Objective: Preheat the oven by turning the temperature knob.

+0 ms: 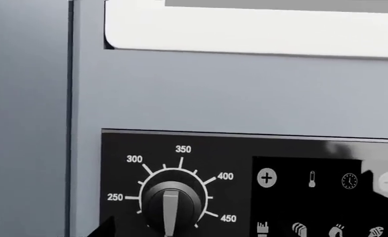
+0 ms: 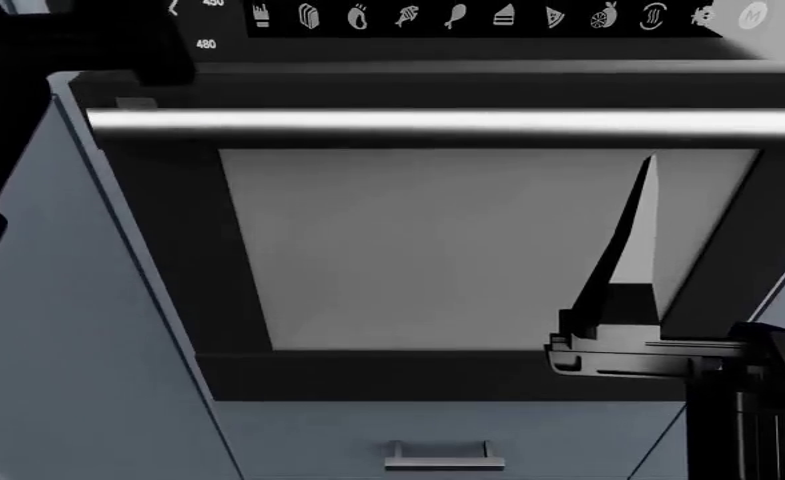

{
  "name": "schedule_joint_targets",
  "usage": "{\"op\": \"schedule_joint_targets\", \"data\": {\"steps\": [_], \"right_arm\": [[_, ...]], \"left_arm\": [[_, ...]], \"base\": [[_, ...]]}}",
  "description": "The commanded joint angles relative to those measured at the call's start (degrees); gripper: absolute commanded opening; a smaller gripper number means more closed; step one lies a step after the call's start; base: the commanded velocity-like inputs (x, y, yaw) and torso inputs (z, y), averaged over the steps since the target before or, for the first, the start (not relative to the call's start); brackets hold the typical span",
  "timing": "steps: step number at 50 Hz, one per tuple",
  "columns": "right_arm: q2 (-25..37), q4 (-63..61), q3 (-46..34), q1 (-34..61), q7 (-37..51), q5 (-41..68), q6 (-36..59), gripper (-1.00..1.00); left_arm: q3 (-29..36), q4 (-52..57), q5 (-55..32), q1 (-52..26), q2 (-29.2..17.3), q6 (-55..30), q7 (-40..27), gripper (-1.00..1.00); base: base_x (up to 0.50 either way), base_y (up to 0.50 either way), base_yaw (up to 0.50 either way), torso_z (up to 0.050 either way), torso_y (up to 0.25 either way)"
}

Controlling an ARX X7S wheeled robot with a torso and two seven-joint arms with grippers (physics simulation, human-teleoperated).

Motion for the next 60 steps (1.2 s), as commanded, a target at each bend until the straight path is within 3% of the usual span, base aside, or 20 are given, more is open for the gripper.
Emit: {"op": "schedule_joint_targets", "data": {"steps": [1, 60], "right_arm": [[0.0, 0.0, 0.2, 0.0, -0.1, -0.1, -0.1, 1.0], [0.1, 0.0, -0.9, -0.3, 0.2, -1.7, 0.2, 1.0]], "left_arm": [[1.4, -2.8, 1.4, -0.5, 1.3, -1.2, 1.7, 1.0], [4.7, -14.7, 7.0, -3.5, 4.8, -3.9, 6.5, 1.0]], "base": [[0.0, 0.0, 0.0, 0.0, 0.0], [0.0, 0.0, 0.0, 0.0, 0.0]]}}
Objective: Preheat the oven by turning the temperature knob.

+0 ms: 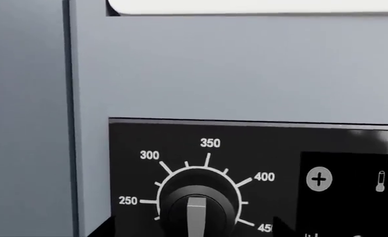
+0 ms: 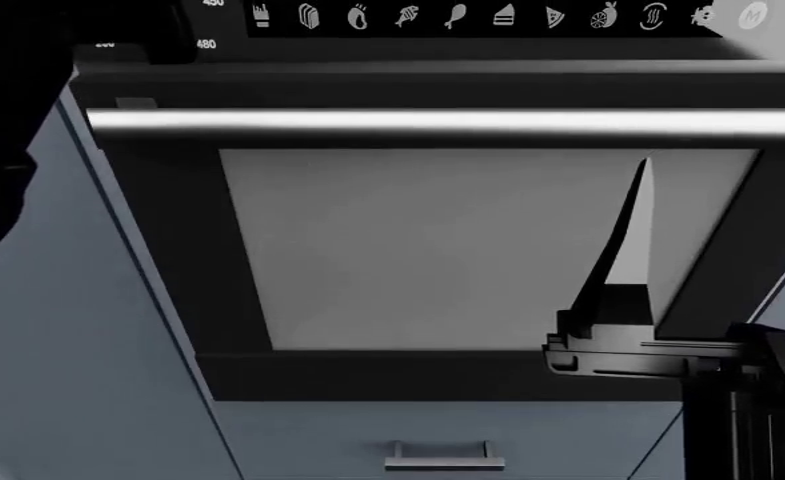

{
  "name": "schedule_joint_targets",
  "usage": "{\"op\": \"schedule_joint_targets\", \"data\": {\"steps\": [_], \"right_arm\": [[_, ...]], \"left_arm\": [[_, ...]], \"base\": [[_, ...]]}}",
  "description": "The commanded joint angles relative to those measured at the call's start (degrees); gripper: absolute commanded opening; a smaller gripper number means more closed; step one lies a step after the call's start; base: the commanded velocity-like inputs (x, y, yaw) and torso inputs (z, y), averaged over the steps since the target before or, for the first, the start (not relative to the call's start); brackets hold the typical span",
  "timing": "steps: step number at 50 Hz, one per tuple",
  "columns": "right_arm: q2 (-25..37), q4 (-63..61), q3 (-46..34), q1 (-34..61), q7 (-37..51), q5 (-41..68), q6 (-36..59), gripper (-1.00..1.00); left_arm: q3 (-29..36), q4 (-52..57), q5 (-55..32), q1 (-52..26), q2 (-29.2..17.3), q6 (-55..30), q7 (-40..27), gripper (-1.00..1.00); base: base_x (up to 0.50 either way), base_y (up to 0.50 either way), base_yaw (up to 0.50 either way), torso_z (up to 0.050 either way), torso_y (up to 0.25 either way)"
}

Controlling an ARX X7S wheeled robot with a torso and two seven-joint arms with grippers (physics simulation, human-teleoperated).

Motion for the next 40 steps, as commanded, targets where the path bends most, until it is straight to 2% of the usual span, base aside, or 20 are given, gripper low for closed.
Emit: {"op": "schedule_joint_targets", "data": {"steps": [1, 16, 40], "right_arm": [[0.0, 0.0, -0.2, -0.1, 0.0, -0.2, -0.1, 1.0], [0.1, 0.0, 0.2, -0.2, -0.2, 0.1, -0.2, 1.0], [0.4, 0.0, -0.3, 0.0, 0.3, -0.2, 0.3, 1.0]], "left_arm": [[0.7, -2.0, 1.3, -0.1, 1.1, -0.1, 1.1, 1.0], [2.0, -4.4, 3.7, -0.2, 3.0, 0.1, 2.5, 1.0], [2.5, -6.0, 4.9, 0.0, 3.2, 0.1, 3.4, 1.0]], "base": [[0.0, 0.0, 0.0, 0.0, 0.0], [0.0, 0.0, 0.0, 0.0, 0.0], [0.0, 0.0, 0.0, 0.0, 0.0]]}}
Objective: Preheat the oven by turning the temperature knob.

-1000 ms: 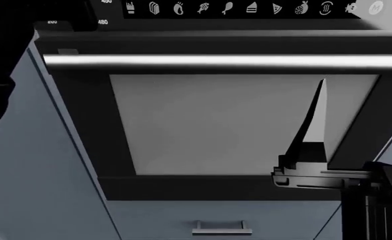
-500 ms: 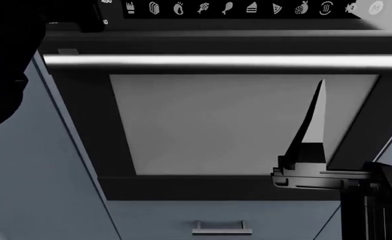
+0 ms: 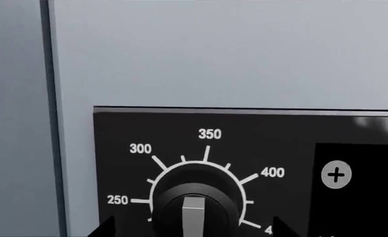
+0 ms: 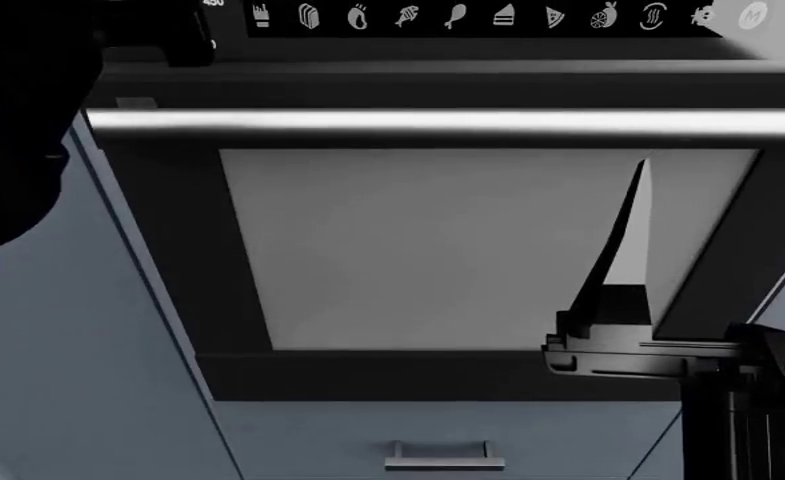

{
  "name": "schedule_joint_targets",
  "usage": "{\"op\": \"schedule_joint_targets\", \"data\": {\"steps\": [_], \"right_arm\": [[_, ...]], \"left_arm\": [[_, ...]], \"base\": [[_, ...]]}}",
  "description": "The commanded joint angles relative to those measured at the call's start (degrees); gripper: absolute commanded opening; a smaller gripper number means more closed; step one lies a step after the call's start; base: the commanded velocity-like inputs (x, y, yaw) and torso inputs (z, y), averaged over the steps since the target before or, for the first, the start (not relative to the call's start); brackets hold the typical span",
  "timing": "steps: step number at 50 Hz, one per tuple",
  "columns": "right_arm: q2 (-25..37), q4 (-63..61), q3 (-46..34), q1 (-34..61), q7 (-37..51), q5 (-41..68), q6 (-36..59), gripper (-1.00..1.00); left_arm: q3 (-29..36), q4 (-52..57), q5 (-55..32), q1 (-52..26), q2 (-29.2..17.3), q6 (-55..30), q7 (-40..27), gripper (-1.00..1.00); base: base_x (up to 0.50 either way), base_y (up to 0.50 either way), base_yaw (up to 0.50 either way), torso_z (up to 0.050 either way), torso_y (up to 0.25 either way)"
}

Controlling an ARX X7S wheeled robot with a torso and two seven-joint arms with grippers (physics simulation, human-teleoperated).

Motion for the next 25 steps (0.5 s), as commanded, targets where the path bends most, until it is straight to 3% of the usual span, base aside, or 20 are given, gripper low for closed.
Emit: {"op": "schedule_joint_targets", "data": {"steps": [1, 25], "right_arm": [[0.2, 0.0, -0.2, 0.0, 0.2, -0.1, 0.1, 1.0], [-0.2, 0.0, 0.2, -0.1, -0.3, -0.1, -0.2, 1.0]], "left_arm": [[0.2, -0.7, 0.6, 0.2, 0.2, 0.1, 0.4, 1.0], [0.4, -1.0, 0.8, 0.3, 0.5, 0.1, 0.7, 1.0]], "base": [[0.0, 0.0, 0.0, 0.0, 0.0], [0.0, 0.0, 0.0, 0.0, 0.0]]}}
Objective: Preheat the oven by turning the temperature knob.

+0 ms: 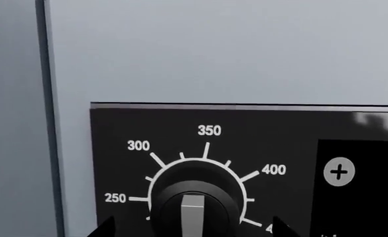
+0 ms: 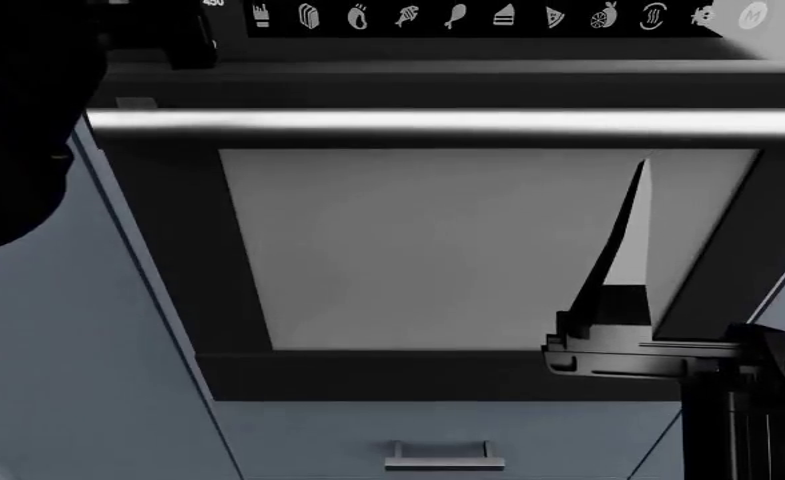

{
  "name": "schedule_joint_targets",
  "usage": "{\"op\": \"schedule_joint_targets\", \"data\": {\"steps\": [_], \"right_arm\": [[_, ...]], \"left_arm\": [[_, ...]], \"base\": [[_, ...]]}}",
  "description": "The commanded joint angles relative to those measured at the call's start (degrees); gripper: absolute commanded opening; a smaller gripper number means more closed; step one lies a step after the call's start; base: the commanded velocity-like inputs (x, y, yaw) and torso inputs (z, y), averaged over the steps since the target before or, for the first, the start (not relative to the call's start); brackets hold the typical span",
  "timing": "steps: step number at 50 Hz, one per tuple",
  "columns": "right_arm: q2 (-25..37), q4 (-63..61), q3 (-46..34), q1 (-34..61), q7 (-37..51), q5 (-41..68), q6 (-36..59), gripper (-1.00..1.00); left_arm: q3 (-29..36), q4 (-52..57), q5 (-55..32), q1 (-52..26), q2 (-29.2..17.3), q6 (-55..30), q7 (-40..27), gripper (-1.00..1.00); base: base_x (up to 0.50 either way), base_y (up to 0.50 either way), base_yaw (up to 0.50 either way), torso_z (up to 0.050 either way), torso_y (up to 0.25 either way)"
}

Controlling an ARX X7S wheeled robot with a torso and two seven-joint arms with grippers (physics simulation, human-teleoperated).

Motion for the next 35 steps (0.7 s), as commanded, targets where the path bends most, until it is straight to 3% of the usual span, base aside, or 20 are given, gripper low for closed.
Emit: {"op": "schedule_joint_targets", "data": {"steps": [1, 25, 26, 35], "right_arm": [[-0.1, 0.0, 0.1, -0.1, -0.1, 0.0, -0.1, 1.0], [0.1, 0.0, -0.2, 0.0, 0.0, 0.0, 0.1, 1.0], [0.1, 0.0, -0.2, 0.0, 0.1, 0.0, 0.1, 1.0], [0.6, 0.1, -0.8, 0.1, 0.7, -0.2, 0.3, 1.0]], "left_arm": [[0.1, -0.3, 0.2, 0.1, 0.2, 0.1, 0.3, 1.0], [0.5, -1.3, 1.2, 0.5, 0.6, 0.4, 1.4, 1.0], [0.4, -1.3, 1.2, 0.6, 0.6, 0.5, 1.5, -1.0], [0.4, -0.7, 1.3, 0.4, 0.4, 0.4, 1.2, -1.0]], "base": [[0.0, 0.0, 0.0, 0.0, 0.0], [0.0, 0.0, 0.0, 0.0, 0.0], [0.0, 0.0, 0.0, 0.0, 0.0], [0.0, 0.0, 0.0, 0.0, 0.0]]}}
